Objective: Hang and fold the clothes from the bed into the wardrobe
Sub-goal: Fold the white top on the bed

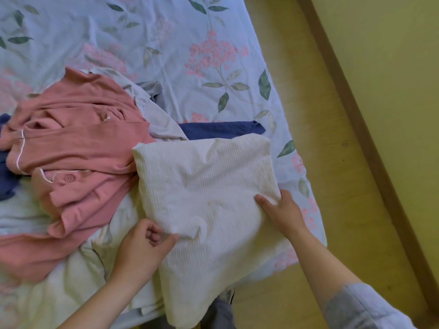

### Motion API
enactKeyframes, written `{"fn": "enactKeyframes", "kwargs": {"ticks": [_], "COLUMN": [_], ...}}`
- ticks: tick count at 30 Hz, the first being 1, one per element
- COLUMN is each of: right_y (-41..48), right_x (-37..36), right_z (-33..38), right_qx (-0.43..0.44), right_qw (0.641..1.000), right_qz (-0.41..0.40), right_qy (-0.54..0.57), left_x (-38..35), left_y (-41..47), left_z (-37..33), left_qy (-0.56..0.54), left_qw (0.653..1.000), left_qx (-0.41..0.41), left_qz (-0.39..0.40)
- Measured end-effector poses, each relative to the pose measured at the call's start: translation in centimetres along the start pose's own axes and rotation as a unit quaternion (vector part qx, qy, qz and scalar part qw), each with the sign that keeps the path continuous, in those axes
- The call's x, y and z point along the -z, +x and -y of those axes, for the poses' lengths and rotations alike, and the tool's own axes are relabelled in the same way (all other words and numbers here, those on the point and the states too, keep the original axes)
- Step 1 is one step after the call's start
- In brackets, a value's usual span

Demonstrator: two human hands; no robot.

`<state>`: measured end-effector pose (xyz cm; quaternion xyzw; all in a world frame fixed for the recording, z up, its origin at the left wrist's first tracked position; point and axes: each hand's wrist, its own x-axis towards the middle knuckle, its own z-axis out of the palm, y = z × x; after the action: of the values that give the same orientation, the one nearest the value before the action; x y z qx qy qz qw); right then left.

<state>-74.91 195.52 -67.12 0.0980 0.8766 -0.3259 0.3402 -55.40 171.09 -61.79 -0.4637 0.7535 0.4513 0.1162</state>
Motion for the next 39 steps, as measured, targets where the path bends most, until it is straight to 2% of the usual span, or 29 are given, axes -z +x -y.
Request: {"fn": "enactKeyframes", "kwargs": {"ticks": [3, 9, 13, 17, 23, 28, 32, 39], "right_y": [-1.0, -2.4, -3.5, -4.8, -8.2, -11.5, -15.9, -21.6], "right_x": [0.2, 0.9, 1.2, 2.4, 4.9, 6.3, 6.9, 8.8], "right_z": [-1.0, -2.1, -2.0, -1.8, -1.3, -2.1, -2.3, -2.0], "right_qx": [-0.020, -0.011, 0.008, 0.006, 0.025, 0.019, 0.053, 0.005], "right_qw": [0.998, 0.991, 0.987, 0.979, 0.953, 0.954, 0.943, 0.960], "right_qz": [0.040, 0.046, 0.037, 0.006, 0.036, 0.016, 0.000, 0.033], "right_qy": [0.034, 0.122, 0.154, 0.202, 0.300, 0.298, 0.328, 0.280], "left_x": [-0.5, -2.6, -2.3, -0.2, 1.9, 2.3, 4.0, 8.3], "left_y": [0.0, 0.5, 0.3, -0.5, -3.4, -6.3, -9.9, -16.6], "left_z": [0.9, 0.0, -0.3, -0.1, -0.1, 0.1, 0.4, 1.4], "left_qy": [-0.026, -0.047, -0.135, -0.215, -0.208, -0.232, -0.265, -0.248], "left_qw": [0.996, 0.987, 0.976, 0.967, 0.963, 0.967, 0.956, 0.964], "left_qx": [0.085, 0.151, 0.164, 0.104, -0.013, -0.057, -0.112, -0.097], "left_qz": [0.026, 0.021, 0.038, 0.088, 0.171, 0.087, 0.059, 0.023]}}
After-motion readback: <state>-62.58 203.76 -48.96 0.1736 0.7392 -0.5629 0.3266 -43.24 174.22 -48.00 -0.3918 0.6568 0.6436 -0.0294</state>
